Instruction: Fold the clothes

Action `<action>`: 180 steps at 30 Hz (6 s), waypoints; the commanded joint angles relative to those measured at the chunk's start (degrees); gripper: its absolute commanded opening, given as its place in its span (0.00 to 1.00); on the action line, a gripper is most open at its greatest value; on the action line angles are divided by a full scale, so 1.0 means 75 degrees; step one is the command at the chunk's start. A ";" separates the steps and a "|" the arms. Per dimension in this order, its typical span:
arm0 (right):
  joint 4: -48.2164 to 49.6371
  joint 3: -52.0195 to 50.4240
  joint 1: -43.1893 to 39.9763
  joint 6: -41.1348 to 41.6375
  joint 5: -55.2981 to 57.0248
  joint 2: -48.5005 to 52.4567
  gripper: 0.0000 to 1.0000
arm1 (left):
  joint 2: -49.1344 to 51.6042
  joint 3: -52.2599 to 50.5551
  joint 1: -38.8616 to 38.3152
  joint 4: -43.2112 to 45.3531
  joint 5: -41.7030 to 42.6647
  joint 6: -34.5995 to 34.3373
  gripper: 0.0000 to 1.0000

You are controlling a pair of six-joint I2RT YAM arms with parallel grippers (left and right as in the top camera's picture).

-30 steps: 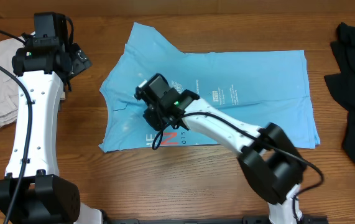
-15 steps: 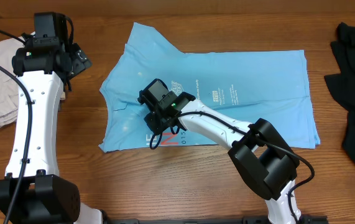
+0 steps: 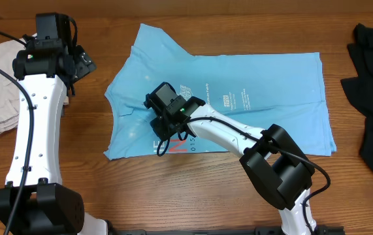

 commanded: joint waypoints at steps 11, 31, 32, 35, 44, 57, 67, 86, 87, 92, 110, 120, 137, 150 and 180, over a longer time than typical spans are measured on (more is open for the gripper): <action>0.0119 0.0009 -0.0009 -0.0020 0.0079 0.0385 0.43 | -0.0015 0.0070 -0.0003 0.0006 -0.0157 0.0035 1.00; 0.0085 0.0009 -0.0015 -0.0015 0.0169 0.0443 0.27 | -0.0015 0.0070 -0.0003 0.0006 -0.0157 0.0035 1.00; 0.0085 0.0009 -0.0015 -0.0015 0.0169 0.0443 0.26 | -0.0015 0.0070 -0.0003 0.0006 -0.0157 0.0035 1.00; 0.0090 0.0012 -0.0015 -0.0015 0.0169 0.0440 0.16 | -0.0015 0.0070 -0.0003 0.0006 -0.0157 0.0035 1.00; 0.0029 0.0519 -0.0029 -0.0017 0.0181 0.0356 0.04 | -0.0015 0.0070 -0.0003 0.0006 -0.0157 0.0035 1.00; 0.0667 0.0816 -0.0326 -0.0023 0.2116 0.0262 0.04 | -0.0015 0.0070 -0.0003 0.0006 -0.0157 0.0035 1.00; 0.1746 0.0755 -0.0749 -0.0023 0.2116 0.0291 0.04 | -0.0015 0.0070 -0.0003 0.0006 -0.0157 0.0035 1.00; 0.2570 0.0871 -0.0769 0.0131 0.3366 0.0787 0.33 | -0.0015 0.0070 -0.0003 0.0006 -0.0157 0.0035 1.00; 0.2515 0.0895 -0.0769 0.0131 0.3410 0.0592 0.41 | -0.0015 0.0070 -0.0003 0.0003 -0.0157 0.0035 1.00; 0.1690 0.0962 -0.0854 0.0825 0.3809 -0.0906 0.53 | -0.0015 0.0070 -0.0003 0.0006 -0.0157 0.0035 1.00; -0.2302 0.0962 -0.6044 0.1434 0.2294 -0.3270 0.75 | -0.0015 0.0070 -0.0003 0.0006 -0.0157 0.0035 1.00; -0.0431 0.0962 -0.7685 0.0766 0.0962 -0.1393 0.71 | -0.0015 0.0070 -0.0003 0.0006 -0.0157 0.0035 1.00; 0.1504 0.0962 -0.7694 0.0766 0.2174 0.0839 0.70 | -0.0015 0.0070 -0.0003 0.0006 -0.0157 0.0035 1.00; 0.2637 0.0962 -0.7732 0.0373 0.2197 0.1521 0.70 | -0.0015 0.0070 -0.0003 0.0006 -0.0157 0.0035 1.00; 0.2897 0.0953 -0.7944 -0.0178 0.1915 0.1865 0.66 | -0.0015 0.0070 -0.0003 0.0006 -0.0157 0.0035 1.00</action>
